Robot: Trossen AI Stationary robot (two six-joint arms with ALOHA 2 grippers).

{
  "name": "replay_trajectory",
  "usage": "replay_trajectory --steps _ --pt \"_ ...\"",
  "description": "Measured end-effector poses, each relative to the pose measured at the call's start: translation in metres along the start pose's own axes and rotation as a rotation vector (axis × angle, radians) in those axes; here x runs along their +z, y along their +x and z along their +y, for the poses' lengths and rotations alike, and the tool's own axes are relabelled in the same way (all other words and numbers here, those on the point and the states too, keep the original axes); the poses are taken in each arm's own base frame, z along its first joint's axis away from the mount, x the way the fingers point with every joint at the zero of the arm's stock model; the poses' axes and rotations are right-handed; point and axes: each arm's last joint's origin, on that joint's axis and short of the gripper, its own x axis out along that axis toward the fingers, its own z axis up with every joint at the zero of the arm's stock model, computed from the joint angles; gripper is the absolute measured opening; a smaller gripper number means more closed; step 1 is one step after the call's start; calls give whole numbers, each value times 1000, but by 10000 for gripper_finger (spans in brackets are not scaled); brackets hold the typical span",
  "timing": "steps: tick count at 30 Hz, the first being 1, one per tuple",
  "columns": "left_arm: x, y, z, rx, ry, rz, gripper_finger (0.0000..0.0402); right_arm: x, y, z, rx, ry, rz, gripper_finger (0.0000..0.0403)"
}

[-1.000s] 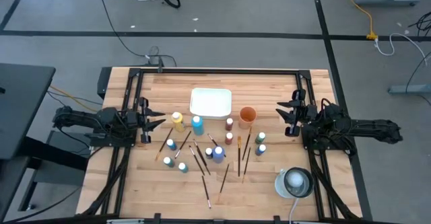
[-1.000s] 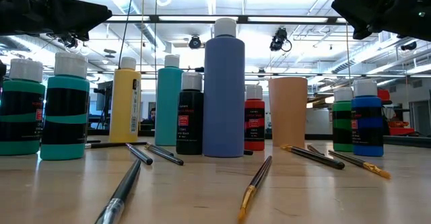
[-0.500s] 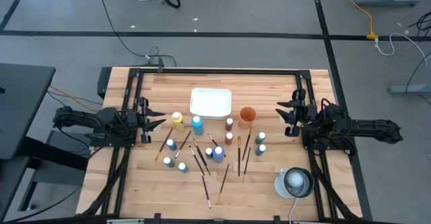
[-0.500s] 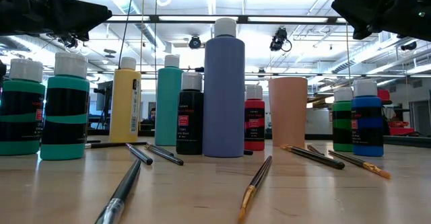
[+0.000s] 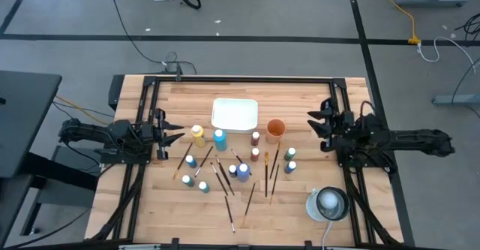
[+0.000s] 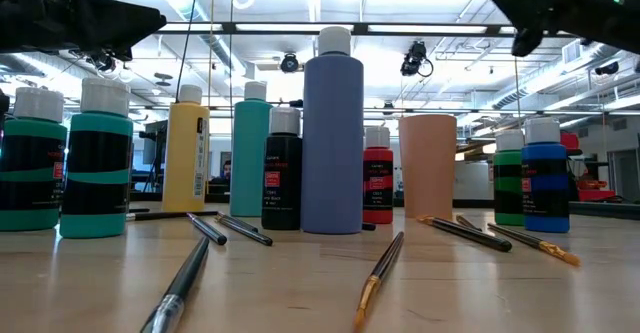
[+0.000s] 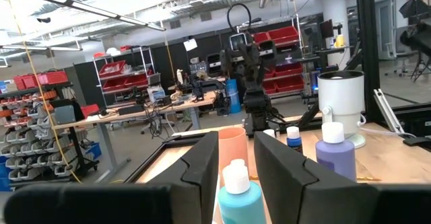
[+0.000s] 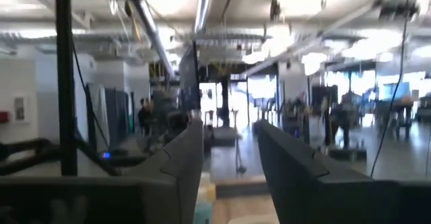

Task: Pick & Place Paint Supplies
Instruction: Put the large yellow paint bottle into the bin

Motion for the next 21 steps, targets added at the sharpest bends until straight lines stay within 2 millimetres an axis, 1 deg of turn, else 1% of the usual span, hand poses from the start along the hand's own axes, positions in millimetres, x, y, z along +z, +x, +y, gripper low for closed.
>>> replay_trajectory --steps 3,8,11,21 --pt "0 0 0 0 0 0 104 -2 19 0 -3 18 84 149" --pt "0 0 0 0 0 0 104 -11 53 1 5 9 216 149" --pt "0 0 0 0 0 0 104 -18 70 1 3 1 274 149" --pt "0 0 0 0 0 0 104 -36 112 1 6 -46 384 149"
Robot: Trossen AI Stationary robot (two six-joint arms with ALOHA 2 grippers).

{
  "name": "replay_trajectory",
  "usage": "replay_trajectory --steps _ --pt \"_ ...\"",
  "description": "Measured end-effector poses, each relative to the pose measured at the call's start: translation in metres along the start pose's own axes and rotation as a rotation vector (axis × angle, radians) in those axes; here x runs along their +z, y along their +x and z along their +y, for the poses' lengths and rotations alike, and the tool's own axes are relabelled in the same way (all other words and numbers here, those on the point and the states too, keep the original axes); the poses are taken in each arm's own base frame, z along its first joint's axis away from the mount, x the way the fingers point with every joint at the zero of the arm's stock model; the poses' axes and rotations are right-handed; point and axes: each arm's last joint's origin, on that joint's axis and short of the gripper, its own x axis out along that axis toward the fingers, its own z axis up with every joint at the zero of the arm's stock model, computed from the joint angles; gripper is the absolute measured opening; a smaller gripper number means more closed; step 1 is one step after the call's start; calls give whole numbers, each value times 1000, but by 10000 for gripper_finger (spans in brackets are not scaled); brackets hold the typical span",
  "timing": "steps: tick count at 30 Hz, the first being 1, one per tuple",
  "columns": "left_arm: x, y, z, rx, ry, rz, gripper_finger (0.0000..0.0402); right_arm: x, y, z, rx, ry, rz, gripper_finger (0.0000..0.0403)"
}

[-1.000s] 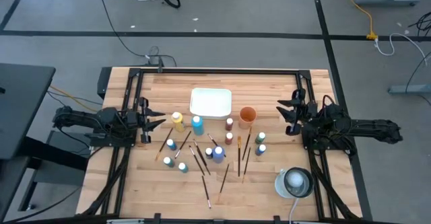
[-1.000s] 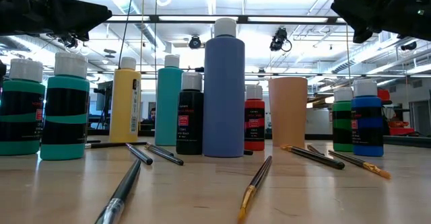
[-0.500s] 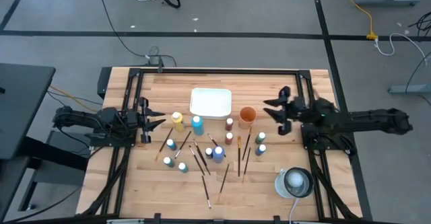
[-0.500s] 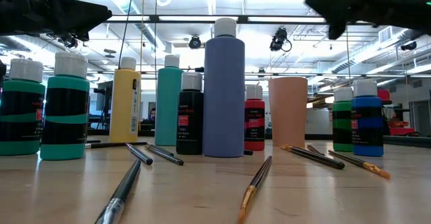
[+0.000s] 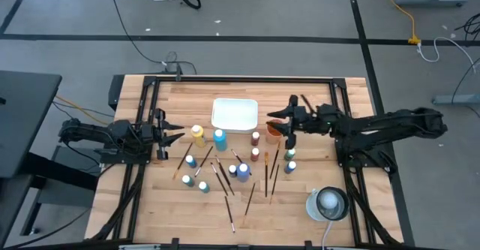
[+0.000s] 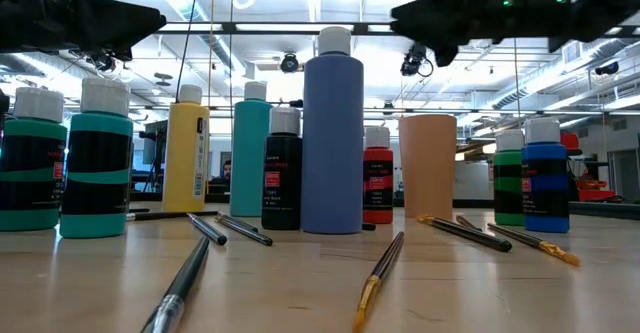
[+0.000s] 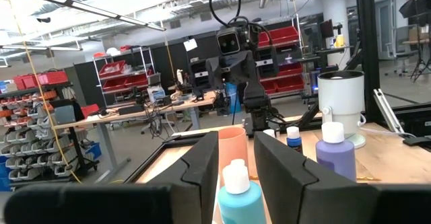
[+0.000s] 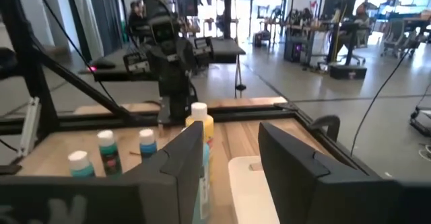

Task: Pick & Place Paint Supplies
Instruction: Put the large yellow paint bottle into the bin

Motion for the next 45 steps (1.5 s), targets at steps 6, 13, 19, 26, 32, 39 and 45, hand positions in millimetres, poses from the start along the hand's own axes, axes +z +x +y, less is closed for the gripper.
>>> replay_trajectory --steps 6,13,19,26,32,39,45 --pt "0 0 0 0 0 0 104 2 24 0 14 -4 38 149" --pt "0 0 0 0 0 0 104 1 44 -1 67 -3 61 149" --pt "0 0 0 0 0 0 104 0 49 -4 55 -13 68 149" --pt "0 0 0 0 0 0 104 0 49 -6 47 -26 68 149" --pt "0 0 0 0 0 1 104 0 49 -6 47 -26 68 149" --pt "0 0 0 0 0 0 104 0 49 -6 47 -26 68 149" --pt "0 0 0 0 0 0 104 0 49 -6 46 -26 68 149"
